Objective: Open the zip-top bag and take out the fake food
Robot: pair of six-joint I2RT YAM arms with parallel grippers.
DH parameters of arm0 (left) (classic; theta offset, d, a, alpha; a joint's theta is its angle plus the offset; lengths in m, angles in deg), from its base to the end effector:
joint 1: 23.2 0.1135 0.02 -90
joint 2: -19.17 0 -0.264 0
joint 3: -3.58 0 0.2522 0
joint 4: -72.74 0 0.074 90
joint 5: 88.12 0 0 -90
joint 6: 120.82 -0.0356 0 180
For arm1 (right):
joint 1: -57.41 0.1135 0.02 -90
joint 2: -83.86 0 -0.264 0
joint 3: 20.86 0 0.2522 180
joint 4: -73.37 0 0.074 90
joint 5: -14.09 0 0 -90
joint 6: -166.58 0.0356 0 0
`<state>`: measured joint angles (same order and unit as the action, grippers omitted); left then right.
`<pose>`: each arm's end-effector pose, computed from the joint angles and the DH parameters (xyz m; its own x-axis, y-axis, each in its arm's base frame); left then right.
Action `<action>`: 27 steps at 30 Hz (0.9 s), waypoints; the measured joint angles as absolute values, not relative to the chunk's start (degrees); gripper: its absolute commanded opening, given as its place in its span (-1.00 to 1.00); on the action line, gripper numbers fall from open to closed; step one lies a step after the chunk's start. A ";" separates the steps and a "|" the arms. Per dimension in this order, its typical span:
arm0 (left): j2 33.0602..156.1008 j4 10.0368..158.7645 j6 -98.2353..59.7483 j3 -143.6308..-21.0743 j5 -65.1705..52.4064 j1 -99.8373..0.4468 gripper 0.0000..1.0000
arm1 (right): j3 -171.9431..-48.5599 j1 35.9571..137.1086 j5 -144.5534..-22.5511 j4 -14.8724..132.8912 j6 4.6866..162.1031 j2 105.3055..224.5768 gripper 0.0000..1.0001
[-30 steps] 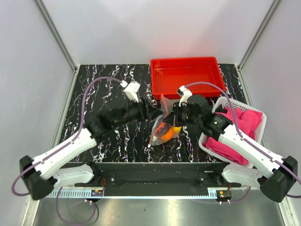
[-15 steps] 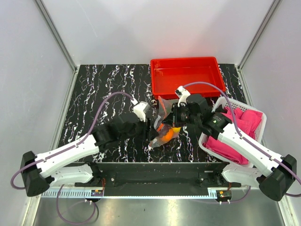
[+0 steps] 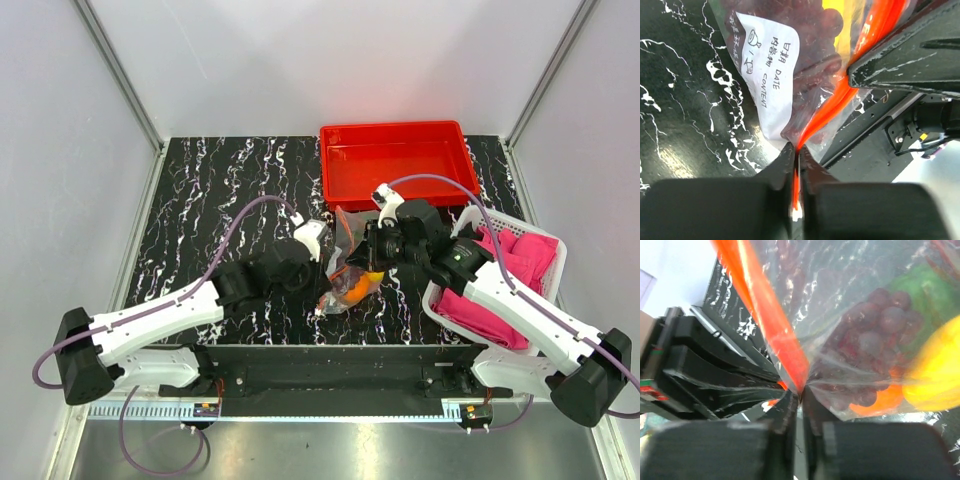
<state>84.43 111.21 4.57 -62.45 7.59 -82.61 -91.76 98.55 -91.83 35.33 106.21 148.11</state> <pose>0.1294 -0.2119 0.2897 -0.7266 0.0967 -0.6803 0.4854 0.7729 -0.4086 0.1805 0.1706 0.3241 -0.7409 -0.0160 -0.6714 -0.5093 0.6650 0.5462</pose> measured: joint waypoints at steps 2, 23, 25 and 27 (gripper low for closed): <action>84.43 111.96 5.40 -63.37 7.84 -82.61 -1.00 | -92.88 98.53 -91.18 33.74 105.51 148.28 -0.17; 81.11 113.46 42.04 -67.72 16.84 -78.83 -1.00 | -85.88 98.49 -79.42 32.38 86.93 135.56 0.99; 81.11 113.53 45.75 -67.72 17.41 -78.16 -1.00 | -81.07 98.49 -80.05 37.45 83.83 132.52 0.99; 81.11 113.71 49.60 -67.72 18.06 -77.41 -1.00 | -75.70 98.49 -81.67 43.38 80.53 129.18 1.00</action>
<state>81.11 113.71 49.60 -67.72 18.06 -77.41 -75.70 98.49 -81.67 43.38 80.53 129.18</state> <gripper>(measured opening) 0.012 0.994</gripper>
